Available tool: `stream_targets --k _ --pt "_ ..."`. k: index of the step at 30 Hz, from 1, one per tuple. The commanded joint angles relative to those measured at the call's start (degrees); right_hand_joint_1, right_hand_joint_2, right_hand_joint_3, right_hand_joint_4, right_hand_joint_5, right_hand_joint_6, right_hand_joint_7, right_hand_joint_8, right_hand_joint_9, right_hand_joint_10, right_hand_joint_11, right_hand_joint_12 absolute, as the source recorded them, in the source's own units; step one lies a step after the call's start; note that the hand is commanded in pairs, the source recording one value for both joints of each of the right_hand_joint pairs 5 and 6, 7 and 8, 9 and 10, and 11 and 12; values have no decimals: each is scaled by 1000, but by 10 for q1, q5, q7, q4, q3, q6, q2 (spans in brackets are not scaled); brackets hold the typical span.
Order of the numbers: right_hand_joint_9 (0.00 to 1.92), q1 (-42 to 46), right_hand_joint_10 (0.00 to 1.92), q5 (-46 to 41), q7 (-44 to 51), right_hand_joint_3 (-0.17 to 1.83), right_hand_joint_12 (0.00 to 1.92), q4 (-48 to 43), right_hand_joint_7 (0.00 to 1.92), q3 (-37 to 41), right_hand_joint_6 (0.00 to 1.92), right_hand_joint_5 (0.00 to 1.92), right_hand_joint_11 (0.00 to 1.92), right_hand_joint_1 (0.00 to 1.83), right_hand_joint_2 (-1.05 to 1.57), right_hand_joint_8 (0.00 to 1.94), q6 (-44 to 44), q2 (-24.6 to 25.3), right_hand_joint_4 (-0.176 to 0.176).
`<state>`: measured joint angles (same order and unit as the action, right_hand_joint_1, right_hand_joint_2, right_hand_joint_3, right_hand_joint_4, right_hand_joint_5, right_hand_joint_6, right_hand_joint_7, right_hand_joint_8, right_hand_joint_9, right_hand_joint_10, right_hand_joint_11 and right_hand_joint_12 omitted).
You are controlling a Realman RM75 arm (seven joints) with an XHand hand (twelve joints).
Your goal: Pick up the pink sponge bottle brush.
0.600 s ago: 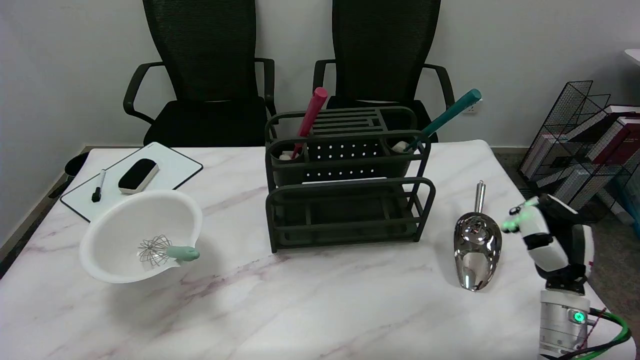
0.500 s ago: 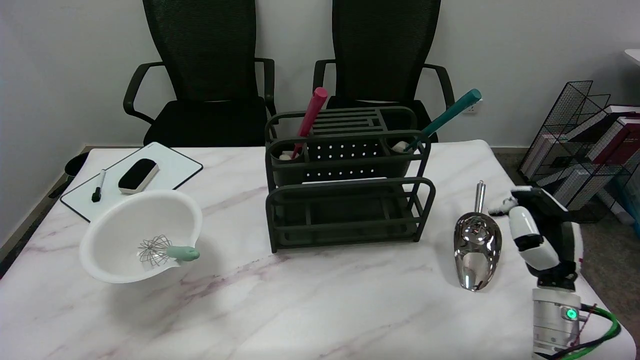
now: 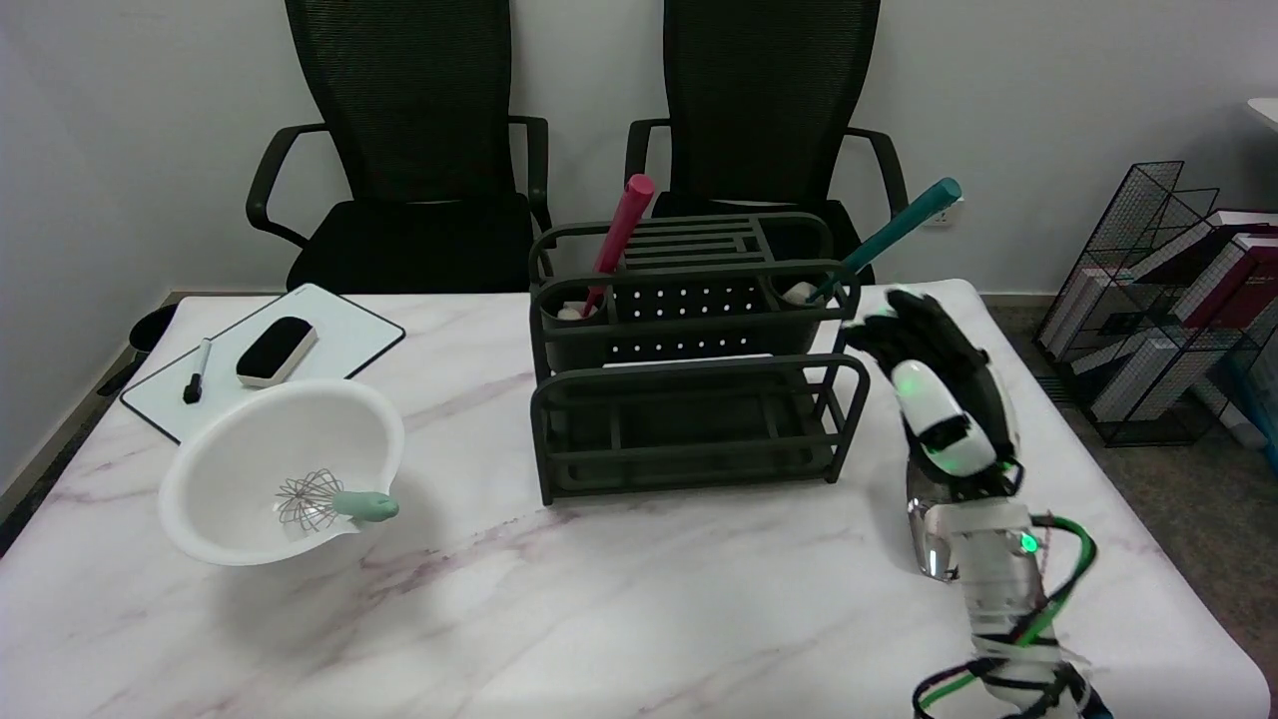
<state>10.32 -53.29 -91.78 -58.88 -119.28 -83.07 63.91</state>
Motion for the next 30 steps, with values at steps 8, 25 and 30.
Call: stream_targets --k 8,25,30 --pt "704 -45 704 185 -41 1053 617 -297 702 141 565 565 617 1031 405 702 363 -6 0" --pt "617 -238 617 147 -45 1039 443 -195 595 108 589 589 443 1054 385 595 456 -30 0" --pt "608 -296 608 139 -45 1033 436 -155 589 67 587 587 436 1061 382 589 465 -24 0"
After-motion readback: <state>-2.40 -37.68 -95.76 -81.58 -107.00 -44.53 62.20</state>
